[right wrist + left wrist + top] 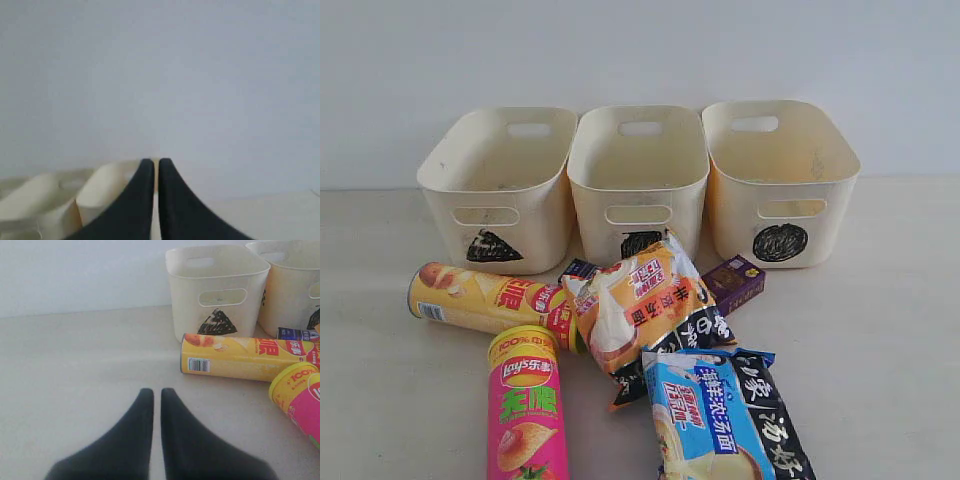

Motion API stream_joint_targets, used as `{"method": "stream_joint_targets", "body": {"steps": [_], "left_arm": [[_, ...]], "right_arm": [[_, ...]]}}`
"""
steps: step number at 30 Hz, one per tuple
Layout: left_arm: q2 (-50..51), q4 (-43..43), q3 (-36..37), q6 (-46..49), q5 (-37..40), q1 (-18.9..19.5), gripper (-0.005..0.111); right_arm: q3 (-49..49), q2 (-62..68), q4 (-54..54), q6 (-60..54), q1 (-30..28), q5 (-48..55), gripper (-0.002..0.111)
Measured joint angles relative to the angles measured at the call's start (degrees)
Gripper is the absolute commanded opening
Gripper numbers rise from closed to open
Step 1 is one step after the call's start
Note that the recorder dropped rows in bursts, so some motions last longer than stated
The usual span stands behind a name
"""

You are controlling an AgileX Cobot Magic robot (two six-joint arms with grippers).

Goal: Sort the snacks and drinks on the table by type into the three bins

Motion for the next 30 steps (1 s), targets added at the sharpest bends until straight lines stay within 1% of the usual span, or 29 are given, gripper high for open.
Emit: {"method": "stream_joint_targets", "body": {"steps": [3,6,10,13,18,24,27,30], "left_arm": [[0.0,0.0,0.0,0.0,0.0,0.0,0.004],[0.0,0.0,0.0,0.0,0.0,0.0,0.004],[0.0,0.0,0.0,0.0,0.0,0.0,0.004],[0.0,0.0,0.0,0.0,0.0,0.0,0.004],[0.0,0.0,0.0,0.0,0.0,0.0,0.004],[0.0,0.0,0.0,0.0,0.0,0.0,0.004],[0.0,0.0,0.0,0.0,0.0,0.0,0.004],[0.0,0.0,0.0,0.0,0.0,0.0,0.004]], "right_arm": [[0.0,0.0,0.2,1.7,0.0,-4.3,0.001],[-2.2,0.9,0.4,2.3,0.0,-3.8,0.001],[-8.9,7.1,0.4,2.4,0.0,-2.6,0.001],[-14.8,14.2,-0.6,2.6,0.0,0.1,0.001],[-25.6,27.8,-3.2,1.9,0.0,11.4,0.001],[-36.6,40.8,-3.2,-3.9,0.0,28.0,0.001],[-41.5,46.8,0.4,-10.4,0.0,37.9,0.001],[-45.2,51.9,8.7,-20.0,0.0,45.7,0.001]]}}
